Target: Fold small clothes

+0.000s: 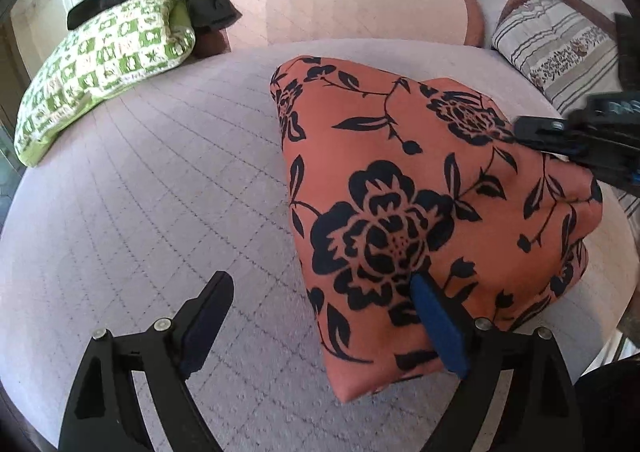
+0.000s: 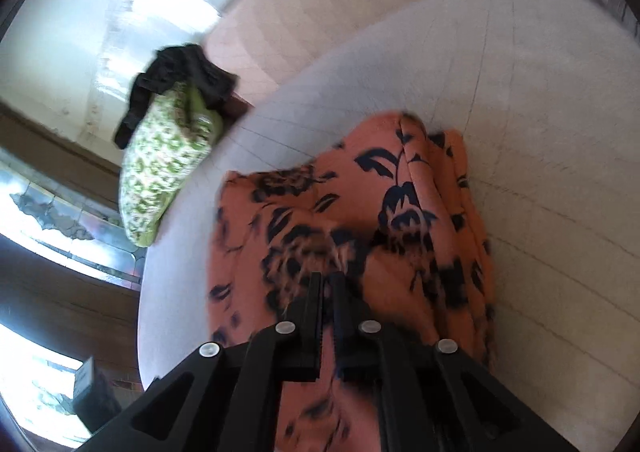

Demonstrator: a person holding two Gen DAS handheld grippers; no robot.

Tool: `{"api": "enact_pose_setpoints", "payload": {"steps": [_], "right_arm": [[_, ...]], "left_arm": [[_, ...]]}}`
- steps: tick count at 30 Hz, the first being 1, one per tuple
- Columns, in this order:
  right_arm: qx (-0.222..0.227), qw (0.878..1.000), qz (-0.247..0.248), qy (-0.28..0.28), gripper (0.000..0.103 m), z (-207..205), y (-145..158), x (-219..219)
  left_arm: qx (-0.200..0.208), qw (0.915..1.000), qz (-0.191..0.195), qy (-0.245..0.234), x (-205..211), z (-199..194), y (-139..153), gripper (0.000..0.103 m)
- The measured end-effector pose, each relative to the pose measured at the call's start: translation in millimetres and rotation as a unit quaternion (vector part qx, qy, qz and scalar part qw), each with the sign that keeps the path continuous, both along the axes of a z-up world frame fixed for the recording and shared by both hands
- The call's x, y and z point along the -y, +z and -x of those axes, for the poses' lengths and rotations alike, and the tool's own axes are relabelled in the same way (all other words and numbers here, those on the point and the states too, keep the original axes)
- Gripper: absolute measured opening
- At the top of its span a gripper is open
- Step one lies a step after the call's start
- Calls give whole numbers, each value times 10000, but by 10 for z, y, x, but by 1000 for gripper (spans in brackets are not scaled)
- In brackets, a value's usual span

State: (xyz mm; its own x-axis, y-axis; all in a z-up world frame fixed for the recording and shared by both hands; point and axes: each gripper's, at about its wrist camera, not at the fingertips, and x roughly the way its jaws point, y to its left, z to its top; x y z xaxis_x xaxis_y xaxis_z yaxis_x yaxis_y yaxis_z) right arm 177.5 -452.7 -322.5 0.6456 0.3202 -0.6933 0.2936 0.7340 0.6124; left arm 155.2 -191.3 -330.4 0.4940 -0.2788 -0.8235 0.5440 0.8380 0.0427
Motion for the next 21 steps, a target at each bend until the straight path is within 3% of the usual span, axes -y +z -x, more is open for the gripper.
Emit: {"api": "enact_pose_setpoints", "payload": {"steps": [3,7,15,21], "right_arm": [[-271,9994,216,3,8,176,6,-59],[-859,9959,263,142,5,251,-339,-121],[-907,9920,865,116,2,259,-379,-309],[-887,9916,943,60,2,244,-374,-312]], "left_arm": [[110,9999,-58,-24,15,45,14,91],[126,9999,-45,-57,-4,63,-20,91],[156,9998,57,-149,-36,6,-42,91],[226,9993,195,-235,-50,-18,-61,91]]}}
